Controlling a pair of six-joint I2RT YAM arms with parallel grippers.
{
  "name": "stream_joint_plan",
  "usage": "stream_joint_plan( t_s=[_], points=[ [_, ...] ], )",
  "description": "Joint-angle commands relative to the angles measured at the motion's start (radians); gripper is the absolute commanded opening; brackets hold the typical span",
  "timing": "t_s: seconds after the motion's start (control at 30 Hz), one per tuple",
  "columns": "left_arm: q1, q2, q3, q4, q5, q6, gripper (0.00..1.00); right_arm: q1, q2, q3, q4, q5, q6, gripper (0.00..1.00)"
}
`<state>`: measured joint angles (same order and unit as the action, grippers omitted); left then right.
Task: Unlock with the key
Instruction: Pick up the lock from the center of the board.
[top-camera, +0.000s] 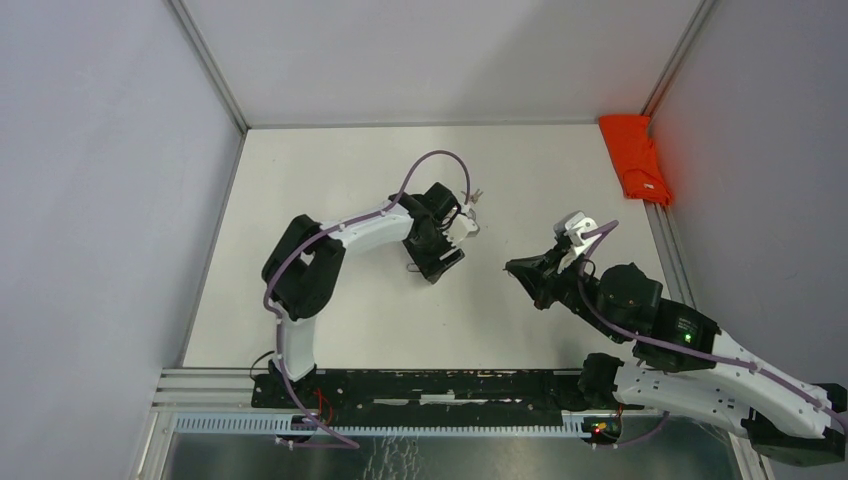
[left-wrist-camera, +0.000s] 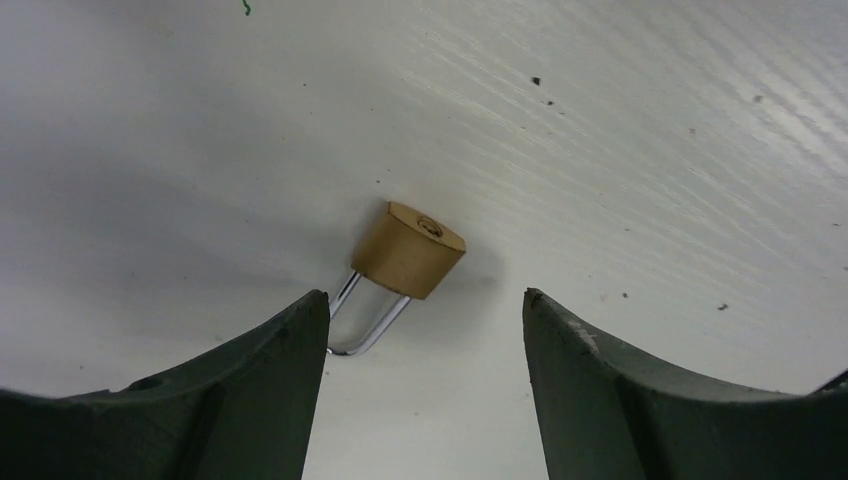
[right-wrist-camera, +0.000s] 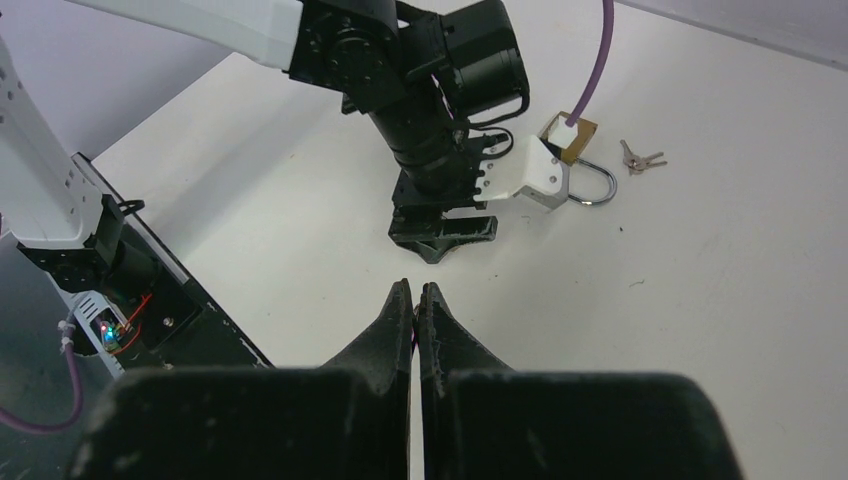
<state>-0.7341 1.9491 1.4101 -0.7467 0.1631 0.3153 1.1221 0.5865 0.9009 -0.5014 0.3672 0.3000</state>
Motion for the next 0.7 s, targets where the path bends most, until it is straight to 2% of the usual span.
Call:
stream_joint_plan(
  t_s=[0.0,0.27,0.4,0.57,0.67],
  points=[
    [0.006,0.024,-0.009,0.065,-0.052,0.041,0.75,0.001,-0.004,-0.002,0.031,0.011,-0.014,0.00],
    [0.005,0.064,-0.011,0.084,-0.090,0.044,0.74,0.001,-0.002,-0.002,0.045,0.008,-0.015,0.00],
    [0.004,0.085,-0.005,0.077,-0.091,0.024,0.69,0.001,0.004,0.001,0.054,0.004,-0.016,0.00],
    [0.003,0.086,-0.018,0.082,-0.071,-0.046,0.43,0.001,0.005,-0.005,0.072,-0.010,-0.015,0.00],
    [-0.005,0.094,-0.007,0.051,-0.081,-0.072,0.33,0.001,0.011,-0.003,0.076,-0.017,-0.017,0.00]
  ],
)
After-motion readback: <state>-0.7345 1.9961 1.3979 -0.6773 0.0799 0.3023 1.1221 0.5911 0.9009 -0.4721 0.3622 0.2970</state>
